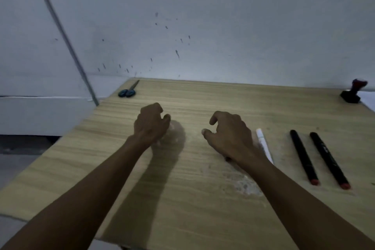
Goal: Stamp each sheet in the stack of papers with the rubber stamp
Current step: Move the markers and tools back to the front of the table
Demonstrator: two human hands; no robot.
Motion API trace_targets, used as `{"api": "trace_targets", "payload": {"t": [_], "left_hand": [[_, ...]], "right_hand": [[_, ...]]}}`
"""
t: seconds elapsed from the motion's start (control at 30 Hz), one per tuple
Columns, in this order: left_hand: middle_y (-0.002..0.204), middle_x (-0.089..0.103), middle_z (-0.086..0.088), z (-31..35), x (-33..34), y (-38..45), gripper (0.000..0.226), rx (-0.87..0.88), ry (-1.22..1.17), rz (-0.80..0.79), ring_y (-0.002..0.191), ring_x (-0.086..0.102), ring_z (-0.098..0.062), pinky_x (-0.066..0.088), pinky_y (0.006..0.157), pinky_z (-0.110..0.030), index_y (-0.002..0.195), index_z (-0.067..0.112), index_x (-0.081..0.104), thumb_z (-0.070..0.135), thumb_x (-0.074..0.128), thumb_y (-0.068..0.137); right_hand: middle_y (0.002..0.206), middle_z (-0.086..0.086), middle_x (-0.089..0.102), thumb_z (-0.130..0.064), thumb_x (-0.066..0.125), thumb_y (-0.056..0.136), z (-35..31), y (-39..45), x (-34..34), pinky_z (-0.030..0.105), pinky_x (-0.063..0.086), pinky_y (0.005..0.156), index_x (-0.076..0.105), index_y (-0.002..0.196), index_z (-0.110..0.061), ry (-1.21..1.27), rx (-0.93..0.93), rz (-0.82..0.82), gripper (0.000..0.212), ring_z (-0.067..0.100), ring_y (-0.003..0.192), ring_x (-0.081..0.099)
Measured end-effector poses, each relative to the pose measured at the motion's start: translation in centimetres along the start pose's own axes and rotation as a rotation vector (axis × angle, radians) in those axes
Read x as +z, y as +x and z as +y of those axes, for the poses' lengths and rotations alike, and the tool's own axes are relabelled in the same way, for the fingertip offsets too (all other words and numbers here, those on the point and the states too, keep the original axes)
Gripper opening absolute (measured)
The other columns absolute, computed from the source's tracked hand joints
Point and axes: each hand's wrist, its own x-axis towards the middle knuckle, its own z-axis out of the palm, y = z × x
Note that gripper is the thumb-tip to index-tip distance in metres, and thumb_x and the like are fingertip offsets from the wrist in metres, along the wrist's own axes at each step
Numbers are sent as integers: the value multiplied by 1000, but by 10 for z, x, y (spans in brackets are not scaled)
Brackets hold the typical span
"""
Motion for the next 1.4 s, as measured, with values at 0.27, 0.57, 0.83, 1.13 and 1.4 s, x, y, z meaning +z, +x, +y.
{"api": "trace_targets", "payload": {"t": [0.27,0.57,0.83,1.13,1.4], "left_hand": [[122,54,-20,-68,-24,92,33,-46,173,107,111,53,-36,47,82,-42,117,1,58,18,58,89],[121,52,-23,-114,2,179,40,-112,239,-25,112,48,-41,45,88,-48,120,4,48,34,52,94],[118,57,-19,-121,0,202,45,-125,216,-13,109,52,-39,45,87,-44,119,10,52,38,62,85],[99,50,-12,-83,-15,152,45,-219,9,-207,82,49,-22,38,61,-29,104,1,49,30,72,77],[65,54,-9,-35,-13,32,31,30,-110,-132,58,49,-18,31,48,-27,66,4,57,29,70,78]], "right_hand": [[96,-3,63,-43,66,84,-45,43,43,29,37,71,61,110,-23,90,-56,-61,34,19,98,59],[87,-11,57,-43,67,84,-53,84,64,28,43,72,63,107,-26,114,-92,-57,30,12,87,59],[80,-13,57,-42,69,84,-43,93,62,28,46,71,64,107,-25,89,-80,-67,29,10,79,59],[85,-8,64,-45,70,82,-43,68,54,32,52,73,65,106,-27,125,-34,-102,31,10,79,61],[79,-10,63,-47,71,78,-21,23,29,34,52,74,65,99,-30,145,47,-66,28,9,78,61]]}}
